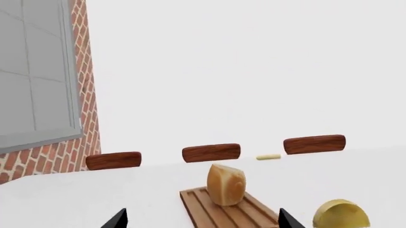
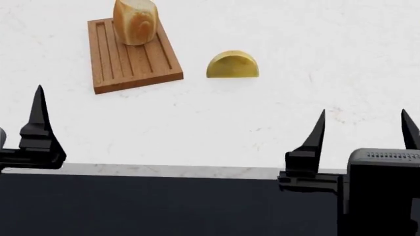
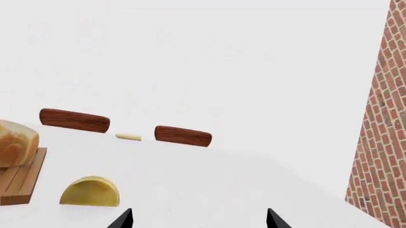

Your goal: Pick up the wedge of cheese and place it on the slice of bread to prepare a simple cheese on bread dish.

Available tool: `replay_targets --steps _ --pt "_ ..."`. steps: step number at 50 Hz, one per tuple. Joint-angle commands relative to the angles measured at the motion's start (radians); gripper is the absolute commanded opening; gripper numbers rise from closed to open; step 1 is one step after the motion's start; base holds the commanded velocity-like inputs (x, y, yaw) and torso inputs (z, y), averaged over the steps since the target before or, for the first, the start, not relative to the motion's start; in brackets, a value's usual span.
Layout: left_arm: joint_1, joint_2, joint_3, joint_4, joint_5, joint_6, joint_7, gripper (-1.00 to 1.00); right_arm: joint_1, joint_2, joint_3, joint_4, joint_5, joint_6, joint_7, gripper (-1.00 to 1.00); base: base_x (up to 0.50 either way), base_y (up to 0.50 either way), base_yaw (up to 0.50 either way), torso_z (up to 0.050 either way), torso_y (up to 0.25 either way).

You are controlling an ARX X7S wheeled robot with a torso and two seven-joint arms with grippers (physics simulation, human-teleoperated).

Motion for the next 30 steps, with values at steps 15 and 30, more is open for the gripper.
replay_targets --steps 15,30 --pt "-0.215 -0.018 -0.011 -0.010 -0.022 -0.140 -0.019 1.00 0.206 0.060 0.003 -0.006 0.010 0.154 -0.010 1.00 0.00 0.00 0.00 0.000 0.000" --pt "-0.251 -0.019 -0.012 -0.023 -0.028 -0.148 -0.025 1.00 0.339 0.079 -0.038 0.065 0.010 0.194 -0.030 1.00 0.00 0.00 0.00 0.000 0.000"
